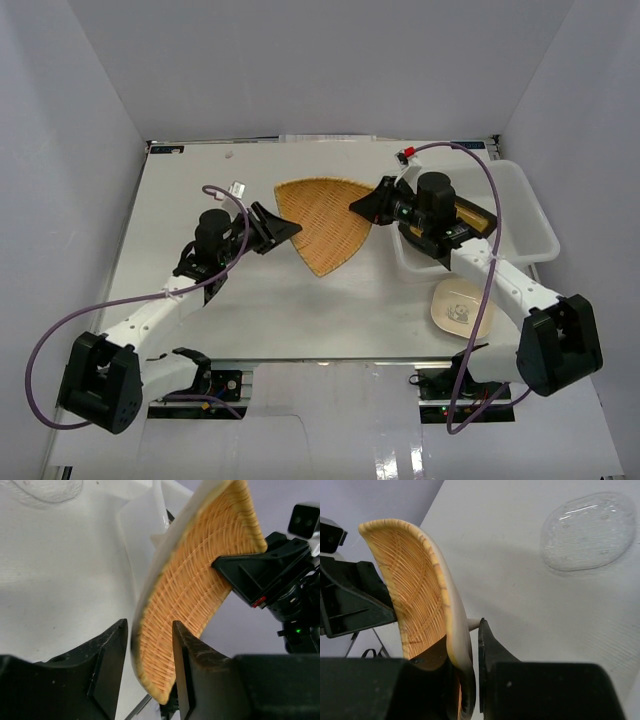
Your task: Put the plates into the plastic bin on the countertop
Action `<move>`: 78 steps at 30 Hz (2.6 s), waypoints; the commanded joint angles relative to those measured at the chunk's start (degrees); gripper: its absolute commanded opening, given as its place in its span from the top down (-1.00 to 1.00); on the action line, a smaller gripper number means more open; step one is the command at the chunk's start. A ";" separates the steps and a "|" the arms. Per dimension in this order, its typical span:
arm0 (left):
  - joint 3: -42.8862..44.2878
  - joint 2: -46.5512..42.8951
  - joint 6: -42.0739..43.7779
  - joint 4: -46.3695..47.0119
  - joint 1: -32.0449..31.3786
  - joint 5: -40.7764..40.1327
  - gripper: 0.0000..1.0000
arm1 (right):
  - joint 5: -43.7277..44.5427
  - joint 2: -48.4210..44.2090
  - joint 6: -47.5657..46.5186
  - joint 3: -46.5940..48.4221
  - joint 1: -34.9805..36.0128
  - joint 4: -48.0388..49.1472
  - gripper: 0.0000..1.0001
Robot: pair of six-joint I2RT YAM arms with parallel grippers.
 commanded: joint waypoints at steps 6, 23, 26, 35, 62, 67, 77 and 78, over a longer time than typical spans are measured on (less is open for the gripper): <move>11.70 12.39 8.17 -2.71 0.02 -8.17 -0.45 | 2.94 -9.47 5.88 -2.51 -21.91 1.62 0.84; 43.51 54.75 12.39 -8.68 1.87 -12.94 -0.57 | 13.56 -12.46 -2.01 -10.53 -45.35 -8.49 -0.47; 48.87 58.10 12.92 -10.79 2.13 -13.38 -0.51 | 15.67 -14.92 -3.68 -9.12 -45.35 -11.03 -0.96; 51.78 63.21 12.57 -10.09 2.40 -13.82 0.48 | 14.10 -28.37 -5.54 -12.27 -36.05 -19.64 -0.82; 3.27 9.35 2.02 6.61 -4.89 -13.82 1.00 | 34.92 -41.04 7.37 -28.80 -9.42 -44.97 -0.64; 2.13 -0.59 5.36 2.22 -5.16 -14.79 1.00 | 39.66 -36.91 14.30 -33.10 -1.60 -43.48 -0.53; 4.59 -8.16 9.40 -3.41 -5.25 -14.09 1.00 | 48.55 -28.91 29.59 -33.99 18.08 -44.35 0.75; 5.02 -8.42 9.58 -3.67 -5.25 -14.26 1.00 | 48.64 -28.38 31.01 -33.29 23.15 -44.70 0.77</move>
